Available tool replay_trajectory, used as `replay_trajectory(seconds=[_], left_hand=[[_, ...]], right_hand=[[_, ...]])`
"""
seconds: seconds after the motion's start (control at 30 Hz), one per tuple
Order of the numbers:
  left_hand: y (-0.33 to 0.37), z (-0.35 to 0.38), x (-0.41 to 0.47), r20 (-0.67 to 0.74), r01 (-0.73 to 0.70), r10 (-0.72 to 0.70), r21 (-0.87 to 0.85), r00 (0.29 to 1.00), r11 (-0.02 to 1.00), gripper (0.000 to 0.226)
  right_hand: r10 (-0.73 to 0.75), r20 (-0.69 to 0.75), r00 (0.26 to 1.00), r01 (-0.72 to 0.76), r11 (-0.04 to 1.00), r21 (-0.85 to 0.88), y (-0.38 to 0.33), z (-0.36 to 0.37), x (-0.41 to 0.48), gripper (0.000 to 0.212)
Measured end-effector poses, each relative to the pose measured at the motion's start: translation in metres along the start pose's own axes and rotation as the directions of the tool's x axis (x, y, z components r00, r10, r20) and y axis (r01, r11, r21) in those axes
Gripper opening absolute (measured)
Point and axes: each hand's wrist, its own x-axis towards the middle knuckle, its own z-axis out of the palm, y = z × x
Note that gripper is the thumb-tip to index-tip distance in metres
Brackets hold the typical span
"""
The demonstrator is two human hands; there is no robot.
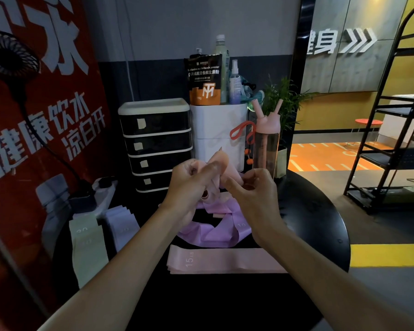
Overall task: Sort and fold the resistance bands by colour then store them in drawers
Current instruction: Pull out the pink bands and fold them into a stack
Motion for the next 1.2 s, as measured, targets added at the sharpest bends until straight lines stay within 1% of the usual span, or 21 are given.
replay_trajectory(seconds=[0.13,0.23,0.37,0.5,0.67,0.77,0.87,0.93,1.0,1.1,1.2], left_hand=[[-0.003,0.0,-0.001,0.029,-0.02,0.02,0.004,0.999,1.0,0.038],[-0.003,0.0,-0.002,0.033,0.0,0.0,0.003,0.999,1.0,0.039],[-0.003,0.0,-0.001,0.006,-0.016,0.016,0.058,1.0,0.998,0.042],[-0.003,0.0,0.001,-0.017,-0.034,0.035,0.081,0.999,0.996,0.044],[-0.006,-0.001,0.002,0.013,-0.034,0.033,0.072,0.999,0.997,0.038],[-0.007,-0.003,0.003,0.036,-0.027,0.025,0.047,0.999,0.999,0.038],[-0.006,-0.002,0.002,0.027,-0.049,0.048,0.043,0.998,0.998,0.038],[-0.004,0.0,0.001,0.03,-0.059,0.058,0.044,0.998,0.997,0.036],[-0.003,0.002,0.0,0.034,-0.072,0.07,0.047,0.997,0.996,0.034],[-0.003,0.002,-0.001,0.037,-0.092,0.091,0.031,0.995,0.995,0.033],[-0.002,0.002,-0.003,0.066,-0.078,0.077,0.019,0.995,0.997,0.035]], right_hand=[[0.001,0.0,1.0,-0.001,1.0,0.025,-0.003,0.001,0.0,0.04],[-0.021,-0.003,1.0,0.021,1.0,-0.005,-0.003,0.002,-0.002,0.042],[-0.035,-0.073,0.997,0.036,0.999,0.018,-0.004,0.001,-0.001,0.03],[-0.077,-0.116,0.99,0.078,0.997,0.001,-0.001,-0.001,0.0,0.028],[-0.088,-0.06,0.994,0.078,0.986,-0.15,0.006,-0.006,0.005,0.02],[-0.094,-0.067,0.993,0.08,0.978,-0.192,0.011,-0.007,0.006,0.02],[-0.073,-0.085,0.994,0.06,0.987,-0.146,0.011,-0.007,0.004,0.017],[-0.006,-0.09,0.996,-0.003,0.995,-0.097,0.009,-0.007,0.003,0.015],[0.045,-0.096,0.994,-0.055,0.993,-0.105,0.006,-0.006,0.004,0.011],[0.082,-0.078,0.994,-0.088,0.994,-0.068,0.002,-0.005,0.004,0.022],[0.067,-0.073,0.995,-0.072,0.995,-0.067,-0.001,-0.006,0.003,0.02]])
